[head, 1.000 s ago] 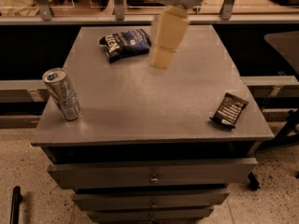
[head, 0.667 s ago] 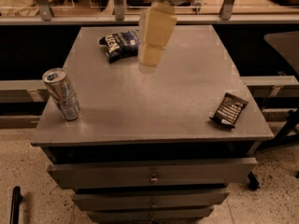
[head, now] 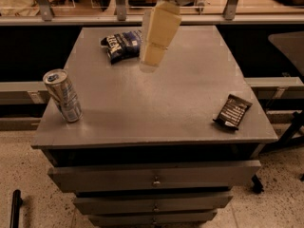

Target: Pick redbull can

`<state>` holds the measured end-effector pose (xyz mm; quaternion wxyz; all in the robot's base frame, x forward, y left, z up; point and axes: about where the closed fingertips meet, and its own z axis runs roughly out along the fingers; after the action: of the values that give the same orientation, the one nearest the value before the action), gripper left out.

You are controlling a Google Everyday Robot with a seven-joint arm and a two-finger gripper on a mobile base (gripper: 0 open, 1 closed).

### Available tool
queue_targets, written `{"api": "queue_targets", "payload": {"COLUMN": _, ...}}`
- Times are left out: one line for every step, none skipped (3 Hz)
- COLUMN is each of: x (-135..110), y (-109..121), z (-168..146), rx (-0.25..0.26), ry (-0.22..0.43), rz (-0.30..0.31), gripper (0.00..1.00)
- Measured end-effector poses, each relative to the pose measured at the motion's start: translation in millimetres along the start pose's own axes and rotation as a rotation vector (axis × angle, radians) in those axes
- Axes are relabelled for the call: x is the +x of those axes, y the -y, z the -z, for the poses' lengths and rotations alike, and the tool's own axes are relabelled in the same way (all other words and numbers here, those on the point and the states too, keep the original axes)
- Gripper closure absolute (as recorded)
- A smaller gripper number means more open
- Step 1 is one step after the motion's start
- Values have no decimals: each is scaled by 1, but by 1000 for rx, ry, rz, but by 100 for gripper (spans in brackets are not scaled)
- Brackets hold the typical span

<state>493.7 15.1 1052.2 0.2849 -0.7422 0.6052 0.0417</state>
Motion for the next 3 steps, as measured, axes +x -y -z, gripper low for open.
{"api": "queue_targets", "payload": {"x": -18, "y": 18, "z": -10, "rx": 32, "ry": 202, "rz": 19, "gripper": 0}}
{"api": "queue_targets", "payload": {"x": -51, "y": 36, "z": -17, "rx": 71, "ry": 367, "rz": 58, "gripper": 0}}
{"api": "queue_targets", "payload": {"x": -91, "y": 53, "z": -22, "rx": 107, "ry": 445, "rz": 152, "gripper": 0}}
